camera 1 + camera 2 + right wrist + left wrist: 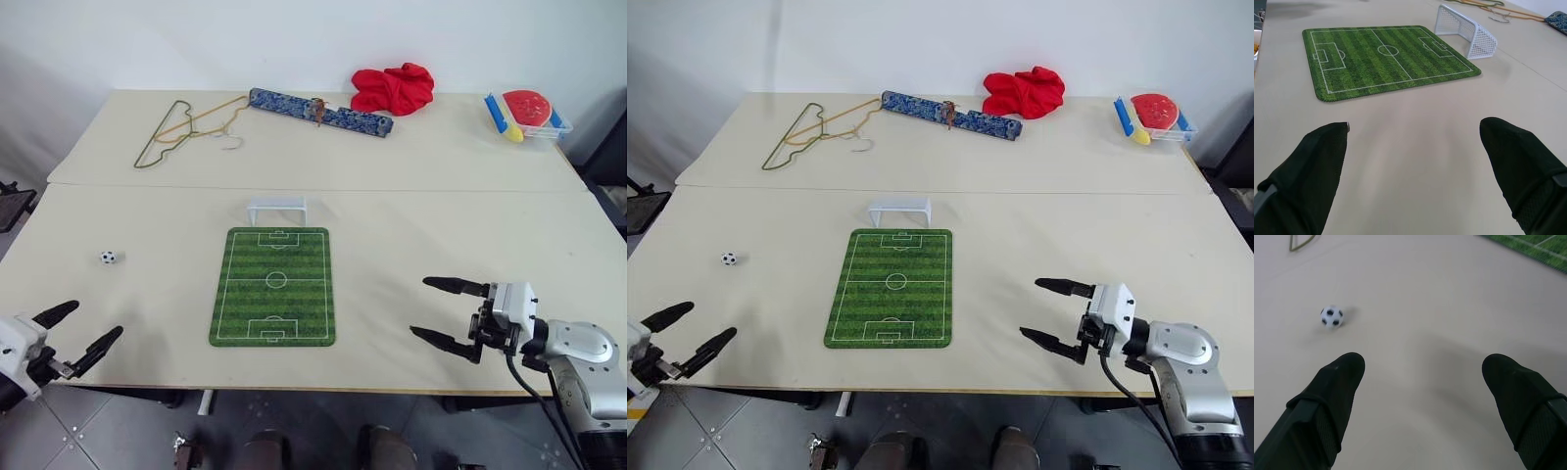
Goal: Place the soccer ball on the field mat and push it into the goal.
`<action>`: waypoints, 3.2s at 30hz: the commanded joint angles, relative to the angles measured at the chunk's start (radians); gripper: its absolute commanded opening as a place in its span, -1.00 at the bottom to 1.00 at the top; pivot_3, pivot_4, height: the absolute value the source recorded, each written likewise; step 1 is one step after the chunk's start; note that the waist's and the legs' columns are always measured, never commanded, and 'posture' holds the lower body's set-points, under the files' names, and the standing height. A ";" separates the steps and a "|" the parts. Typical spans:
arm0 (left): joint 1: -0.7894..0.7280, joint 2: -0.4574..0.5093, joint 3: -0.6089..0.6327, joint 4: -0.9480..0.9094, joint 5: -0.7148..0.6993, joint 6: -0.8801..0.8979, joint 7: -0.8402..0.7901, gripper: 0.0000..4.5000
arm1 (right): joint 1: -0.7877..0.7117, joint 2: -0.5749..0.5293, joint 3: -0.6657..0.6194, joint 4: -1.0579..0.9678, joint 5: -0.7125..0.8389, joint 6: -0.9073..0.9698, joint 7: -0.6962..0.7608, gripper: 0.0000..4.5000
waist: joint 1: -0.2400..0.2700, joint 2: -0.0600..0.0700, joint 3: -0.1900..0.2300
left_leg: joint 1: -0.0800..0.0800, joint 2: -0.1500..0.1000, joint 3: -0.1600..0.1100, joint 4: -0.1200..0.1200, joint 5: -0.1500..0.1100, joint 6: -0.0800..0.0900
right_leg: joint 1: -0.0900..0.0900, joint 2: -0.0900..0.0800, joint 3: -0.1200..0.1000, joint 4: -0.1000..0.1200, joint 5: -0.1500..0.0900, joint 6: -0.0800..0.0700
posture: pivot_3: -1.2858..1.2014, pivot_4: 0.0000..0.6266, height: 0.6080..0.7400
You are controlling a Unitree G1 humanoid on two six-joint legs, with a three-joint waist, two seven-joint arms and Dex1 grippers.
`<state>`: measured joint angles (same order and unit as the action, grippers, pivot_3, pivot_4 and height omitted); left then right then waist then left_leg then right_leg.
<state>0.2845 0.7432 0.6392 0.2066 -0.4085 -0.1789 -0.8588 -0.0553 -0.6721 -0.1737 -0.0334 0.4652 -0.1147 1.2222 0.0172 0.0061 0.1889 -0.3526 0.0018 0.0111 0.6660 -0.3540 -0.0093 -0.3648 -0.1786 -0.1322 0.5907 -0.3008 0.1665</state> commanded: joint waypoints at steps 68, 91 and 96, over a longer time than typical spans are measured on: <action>-0.541 -0.069 -0.039 0.319 -0.123 0.067 0.083 -0.61 | -0.063 0.176 0.143 -0.216 0.029 0.000 -0.182 1.00 | -0.024 -0.010 -0.006 | 0.000 0.000 0.002 0.004 -0.002 0.000 | -0.003 0.000 0.001 0.004 0.001 0.000 | 0.03 -0.52 1.00; -0.533 -0.103 -0.672 -0.075 0.073 0.113 -0.411 -0.61 | 0.251 -0.053 -0.139 -0.250 0.100 -0.076 0.015 1.00 | 0.001 -0.005 -0.005 | 0.000 0.000 0.002 0.014 -0.005 0.003 | 0.003 0.000 0.001 0.003 0.002 0.002 | 0.03 -0.52 1.00; -0.572 -0.138 -0.706 -0.012 0.139 0.073 -0.363 -0.61 | 0.245 -0.024 -0.082 -0.290 0.091 -0.066 -0.014 1.00 | 0.007 -0.005 -0.005 | 0.000 0.000 0.002 0.015 -0.005 0.003 | 0.004 0.000 0.001 0.003 0.002 0.002 | 0.03 -0.52 1.00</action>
<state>-0.2850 0.6076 -0.0589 0.1796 -0.2901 -0.0872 -1.2392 0.1896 -0.6987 -0.2565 -0.2889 0.5498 -0.1805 1.2184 0.0241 0.0013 0.1836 -0.3525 0.0018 0.0135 0.6811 -0.3595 -0.0057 -0.3609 -0.1787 -0.1315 0.5941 -0.2991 0.1684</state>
